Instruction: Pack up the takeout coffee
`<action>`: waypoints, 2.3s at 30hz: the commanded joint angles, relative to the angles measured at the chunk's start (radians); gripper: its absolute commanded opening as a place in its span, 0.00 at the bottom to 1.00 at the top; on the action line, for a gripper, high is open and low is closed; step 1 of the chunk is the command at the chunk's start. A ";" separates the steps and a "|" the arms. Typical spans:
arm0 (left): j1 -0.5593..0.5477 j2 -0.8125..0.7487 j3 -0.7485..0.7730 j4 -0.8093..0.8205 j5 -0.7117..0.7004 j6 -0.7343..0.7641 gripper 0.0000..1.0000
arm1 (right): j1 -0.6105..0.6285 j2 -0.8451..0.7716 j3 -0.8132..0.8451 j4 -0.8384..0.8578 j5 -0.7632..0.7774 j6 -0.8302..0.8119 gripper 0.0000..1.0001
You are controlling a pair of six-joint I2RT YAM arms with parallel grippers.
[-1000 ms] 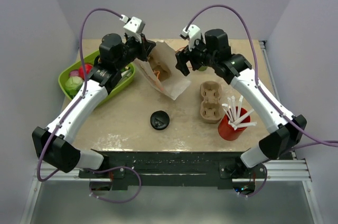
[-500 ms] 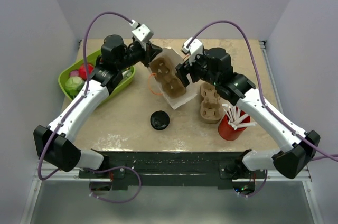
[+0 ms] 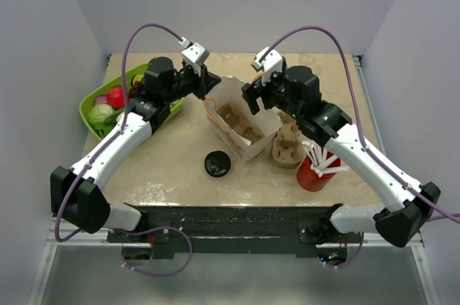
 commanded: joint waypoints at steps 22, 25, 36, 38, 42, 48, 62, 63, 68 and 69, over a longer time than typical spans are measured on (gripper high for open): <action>0.005 0.113 0.421 -0.364 -0.641 -0.239 1.00 | -0.100 0.214 0.325 -0.286 0.076 0.263 0.96; 0.005 0.041 0.371 -0.427 -0.692 -0.290 1.00 | -0.106 0.262 0.339 -0.306 -0.043 0.237 0.93; 0.005 -0.197 0.104 -0.442 -0.735 -0.471 1.00 | -0.107 0.273 0.290 -0.285 -0.090 0.116 0.93; 0.005 -0.194 0.119 -0.459 -0.735 -0.480 1.00 | -0.107 0.264 0.285 -0.277 -0.099 0.117 0.93; 0.005 -0.197 0.111 -0.450 -0.700 -0.493 1.00 | -0.107 0.260 0.274 -0.268 -0.120 0.117 0.94; 0.005 -0.180 0.104 -0.448 -0.659 -0.508 1.00 | -0.106 0.274 0.274 -0.275 -0.107 0.116 0.94; 0.005 -0.142 0.081 -0.435 -0.580 -0.532 1.00 | -0.104 0.323 0.271 -0.291 -0.068 0.130 0.83; 0.005 -0.137 0.078 -0.433 -0.576 -0.535 1.00 | -0.106 0.326 0.271 -0.292 -0.068 0.133 0.81; 0.004 -0.113 0.065 -0.407 -0.539 -0.548 1.00 | -0.104 0.328 0.267 -0.286 -0.068 0.153 0.47; 0.005 -0.108 0.059 -0.399 -0.515 -0.554 1.00 | -0.106 0.328 0.265 -0.285 -0.068 0.160 0.39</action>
